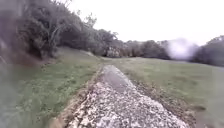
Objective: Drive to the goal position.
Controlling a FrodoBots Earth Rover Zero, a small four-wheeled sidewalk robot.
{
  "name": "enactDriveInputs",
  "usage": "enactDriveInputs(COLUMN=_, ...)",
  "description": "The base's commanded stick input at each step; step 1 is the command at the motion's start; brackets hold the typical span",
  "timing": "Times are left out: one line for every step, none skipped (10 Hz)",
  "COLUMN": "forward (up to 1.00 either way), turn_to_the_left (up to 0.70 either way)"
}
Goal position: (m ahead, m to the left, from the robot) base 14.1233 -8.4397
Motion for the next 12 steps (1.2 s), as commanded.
enactDriveInputs(forward=0.7, turn_to_the_left=0.0)
enactDriveInputs(forward=0.7, turn_to_the_left=0.0)
enactDriveInputs(forward=0.7, turn_to_the_left=0.0)
enactDriveInputs(forward=0.7, turn_to_the_left=0.0)
enactDriveInputs(forward=0.7, turn_to_the_left=0.0)
enactDriveInputs(forward=0.7, turn_to_the_left=0.0)
enactDriveInputs(forward=0.7, turn_to_the_left=0.0)
enactDriveInputs(forward=0.7, turn_to_the_left=0.0)
enactDriveInputs(forward=0.7, turn_to_the_left=0.0)
enactDriveInputs(forward=0.7, turn_to_the_left=0.0)
enactDriveInputs(forward=0.7, turn_to_the_left=0.0)
enactDriveInputs(forward=0.7, turn_to_the_left=0.0)
